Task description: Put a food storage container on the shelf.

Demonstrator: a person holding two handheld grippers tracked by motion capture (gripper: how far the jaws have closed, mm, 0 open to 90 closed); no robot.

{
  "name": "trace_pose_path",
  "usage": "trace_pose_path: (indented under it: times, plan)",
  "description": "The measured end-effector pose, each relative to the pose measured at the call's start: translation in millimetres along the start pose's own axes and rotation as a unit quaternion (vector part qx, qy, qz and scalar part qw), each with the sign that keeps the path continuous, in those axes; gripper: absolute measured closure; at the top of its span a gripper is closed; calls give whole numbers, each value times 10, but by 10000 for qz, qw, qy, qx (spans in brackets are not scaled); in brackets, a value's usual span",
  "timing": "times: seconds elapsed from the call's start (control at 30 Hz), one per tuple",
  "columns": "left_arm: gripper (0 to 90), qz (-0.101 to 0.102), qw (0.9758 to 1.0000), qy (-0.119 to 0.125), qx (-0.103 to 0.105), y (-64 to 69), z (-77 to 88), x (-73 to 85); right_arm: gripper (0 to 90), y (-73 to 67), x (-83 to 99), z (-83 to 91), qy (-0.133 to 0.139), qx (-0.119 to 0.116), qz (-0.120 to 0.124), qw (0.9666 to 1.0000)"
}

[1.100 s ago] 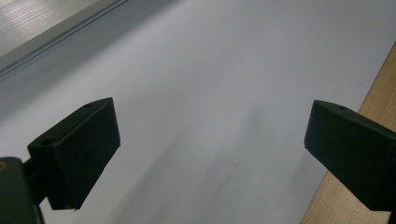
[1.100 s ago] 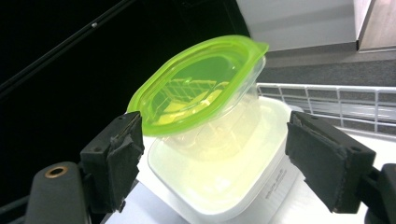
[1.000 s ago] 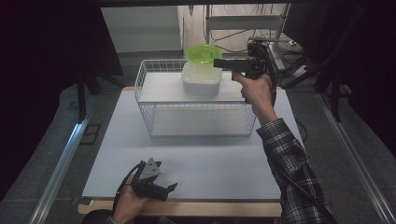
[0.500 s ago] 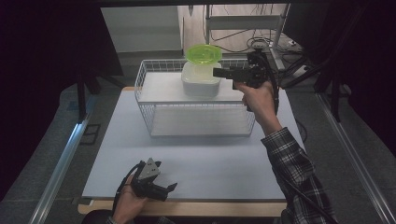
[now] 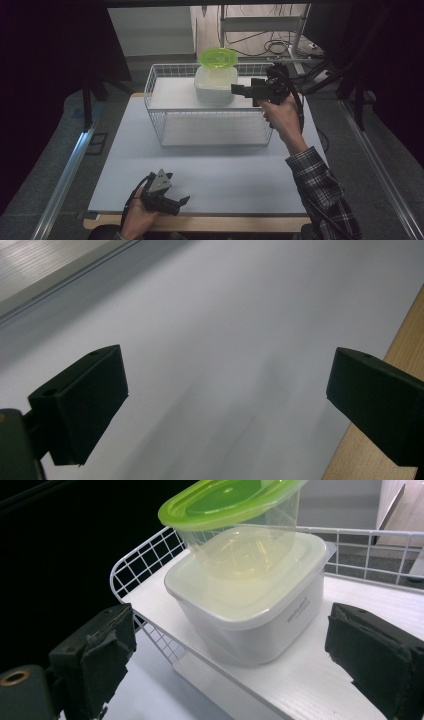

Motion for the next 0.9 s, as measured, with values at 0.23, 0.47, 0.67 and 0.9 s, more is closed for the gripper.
trace_pose_path:
  times: [0.23, 0.47, 0.67, 0.9]
  plan:
    - [28, -2, 10000, 12, -1, 3, -2, -2, 60, -17, 115, 18, -8, 22, 121, 9999]
    - [28, -29, 10000, -5, -13, 4, -5, -1, 61, -40, 222, 34, -23, 13, 218, 9998]
    - [26, 30, 10000, 44, -30, -11, 4, -5, 60, -81, 313, 31, -49, 28, 354, 9994]
    - [24, 41, 10000, 45, -13, -13, 7, -6, 47, -116, 443, -5, -108, 57, 523, 9986]
Point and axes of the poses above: each handheld gripper's, and its own axes: z roughly backward along the jaws, x roughly out of its underside, y roughly to its right, the point moved 8 cm from there along -z, roughly forward along the jaws, and after that the axes turned 7 degrees about -y, right-handed, at the moved point
